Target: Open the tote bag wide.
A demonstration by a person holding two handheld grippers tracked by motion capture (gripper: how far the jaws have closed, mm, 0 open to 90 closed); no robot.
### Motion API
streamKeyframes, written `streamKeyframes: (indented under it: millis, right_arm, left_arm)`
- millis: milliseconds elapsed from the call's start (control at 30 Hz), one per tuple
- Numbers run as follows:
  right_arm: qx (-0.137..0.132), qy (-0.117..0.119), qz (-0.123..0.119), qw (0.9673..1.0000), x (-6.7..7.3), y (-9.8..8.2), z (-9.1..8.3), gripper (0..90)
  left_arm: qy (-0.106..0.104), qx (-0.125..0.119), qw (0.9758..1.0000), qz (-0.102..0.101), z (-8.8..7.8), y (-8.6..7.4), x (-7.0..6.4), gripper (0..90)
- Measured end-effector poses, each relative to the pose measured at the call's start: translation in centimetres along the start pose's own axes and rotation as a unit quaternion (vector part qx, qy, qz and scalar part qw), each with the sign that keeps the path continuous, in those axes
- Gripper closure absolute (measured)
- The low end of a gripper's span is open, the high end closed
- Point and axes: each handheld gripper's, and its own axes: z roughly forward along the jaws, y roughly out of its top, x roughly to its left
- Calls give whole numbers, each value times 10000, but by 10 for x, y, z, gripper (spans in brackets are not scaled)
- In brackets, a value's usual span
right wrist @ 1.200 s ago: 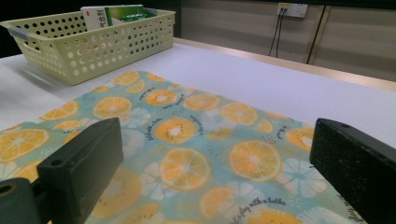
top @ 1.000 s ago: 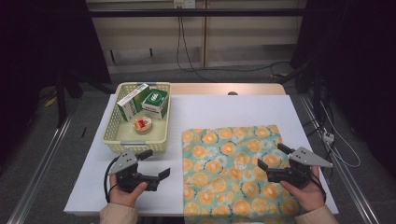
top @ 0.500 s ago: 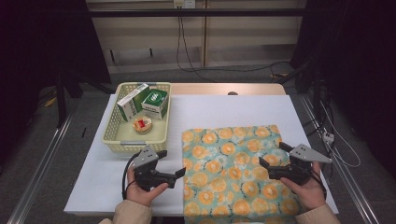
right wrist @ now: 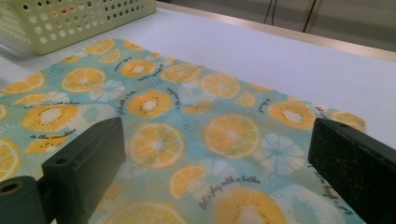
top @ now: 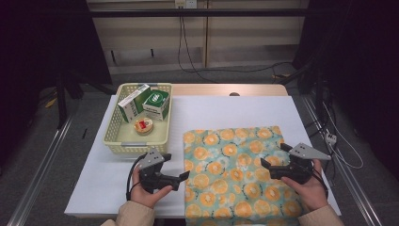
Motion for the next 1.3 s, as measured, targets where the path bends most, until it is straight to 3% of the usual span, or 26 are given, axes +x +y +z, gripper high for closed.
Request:
streamKeyframes:
  millis: [167,300,367,500,567,767,833,933,1133,1267,1300]
  right_arm:
    - [172,198,-155,9995,-3,17,14,57]
    - [475,363,-332,9977,-9,35,37,63]
    - [548,460,-244,9971,-15,43,51,65]
    - [612,592,-107,9963,-23,52,80,77]
    - [661,674,-53,9955,-24,54,93,86]
    - [1018,746,-502,9907,-16,57,128,119]
    - [1104,851,-432,9893,-16,57,138,148]
    - [1323,870,-541,9859,-14,55,148,164]
    - [1440,956,-544,9835,-16,54,164,212]
    - [1674,1057,-683,9778,-13,48,175,262]
    - [1637,1066,-693,9783,-12,47,176,291]
  left_arm:
    - [-23,-129,9999,-19,-5,1,2,45]
    - [-86,-224,9996,163,-9,1,4,38]
    - [-137,-280,9992,242,-12,0,8,38]
    - [-64,-347,9992,190,-23,-3,20,36]
    - [-16,-358,9992,199,-26,-4,23,36]
    - [187,-311,9993,61,-45,-14,43,36]
    - [200,-310,9993,76,-47,-15,45,36]
    - [198,-329,9992,92,-53,-17,48,36]
    - [194,-304,9993,96,-55,-20,52,37]
    - [182,-351,9992,100,-57,-19,52,43]
    - [171,-364,9991,112,-58,-20,52,43]
